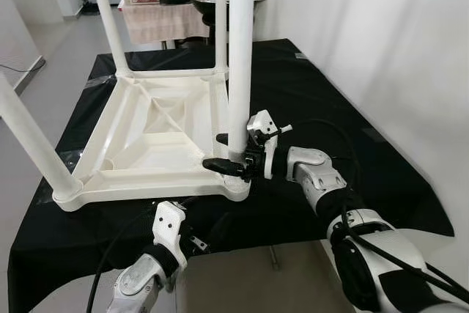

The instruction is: Building children table

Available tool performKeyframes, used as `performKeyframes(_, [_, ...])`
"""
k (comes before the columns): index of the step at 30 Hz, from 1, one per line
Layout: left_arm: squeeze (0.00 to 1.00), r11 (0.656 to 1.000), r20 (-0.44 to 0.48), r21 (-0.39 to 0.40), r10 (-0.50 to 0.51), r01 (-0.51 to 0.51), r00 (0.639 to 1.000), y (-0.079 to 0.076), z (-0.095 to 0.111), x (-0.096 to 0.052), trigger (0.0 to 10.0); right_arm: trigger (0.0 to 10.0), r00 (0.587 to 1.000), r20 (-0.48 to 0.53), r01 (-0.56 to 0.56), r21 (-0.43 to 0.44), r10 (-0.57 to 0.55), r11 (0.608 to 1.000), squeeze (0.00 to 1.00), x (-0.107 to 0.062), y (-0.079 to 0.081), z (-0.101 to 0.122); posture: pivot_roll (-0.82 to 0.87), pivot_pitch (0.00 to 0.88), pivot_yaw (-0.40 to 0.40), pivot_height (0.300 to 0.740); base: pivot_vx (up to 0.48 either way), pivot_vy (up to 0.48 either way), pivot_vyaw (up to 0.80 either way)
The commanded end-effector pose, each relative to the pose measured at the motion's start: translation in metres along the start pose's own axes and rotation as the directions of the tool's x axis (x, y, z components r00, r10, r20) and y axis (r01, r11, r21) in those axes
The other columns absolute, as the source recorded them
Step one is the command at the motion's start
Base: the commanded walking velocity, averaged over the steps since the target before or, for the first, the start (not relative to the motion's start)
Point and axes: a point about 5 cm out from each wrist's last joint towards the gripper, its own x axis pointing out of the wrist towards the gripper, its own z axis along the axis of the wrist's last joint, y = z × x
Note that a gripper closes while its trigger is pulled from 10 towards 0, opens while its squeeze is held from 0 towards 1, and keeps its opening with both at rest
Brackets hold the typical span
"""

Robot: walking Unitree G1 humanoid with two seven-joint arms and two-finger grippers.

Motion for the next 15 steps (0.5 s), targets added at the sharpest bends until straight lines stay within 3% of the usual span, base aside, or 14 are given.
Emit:
performKeyframes(1, [0.00, 1.000, -0.015, 0.009, 0.003, -0.003, 1.000, 0.001, -0.003, -0.002, 10.0, 0.0, 0.999, -0.014, -0.040, 0.025, 0.041, 0.999, 0.00, 0.003, 0.004, -0.005, 0.04, 0.000, -0.024, 0.740, 0.000, 0.000, 0.00])
performKeyframes(7, [0.00, 1.000, -0.016, 0.005, 0.003, -0.003, 1.000, 0.001, -0.003, -0.003, 10.0, 0.0, 1.000, 0.008, -0.029, 0.030, 0.029, 0.999, 0.00, -0.008, 0.001, -0.010, 0.03, 0.000, -0.017, 0.740, 0.000, 0.000, 0.00])
performKeyframes(13, [0.00, 1.000, -0.018, -0.002, -0.002, 0.002, 1.000, 0.000, -0.003, -0.006, 10.0, 0.0, 0.991, -0.021, 0.133, -0.023, -0.134, 0.991, 0.00, -0.022, 0.000, -0.029, 0.01, 0.000, -0.008, 0.740, 0.000, 0.000, 0.00])
performKeyframes(14, [0.00, 1.000, -0.021, -0.005, -0.005, 0.005, 1.000, 0.000, -0.003, -0.009, 10.0, 0.0, 0.931, -0.059, 0.363, 0.029, -0.361, 0.931, 0.00, -0.015, 0.009, -0.054, 0.01, 0.000, -0.015, 0.740, 0.000, 0.000, 0.00])
performKeyframes(15, [0.00, 1.000, -0.022, -0.006, -0.006, 0.006, 1.000, 0.000, -0.003, -0.010, 10.0, 0.0, 0.877, -0.088, 0.479, 0.061, -0.473, 0.876, 0.00, -0.013, 0.015, -0.066, 0.01, 0.000, -0.014, 0.740, 0.000, 0.000, 0.00])
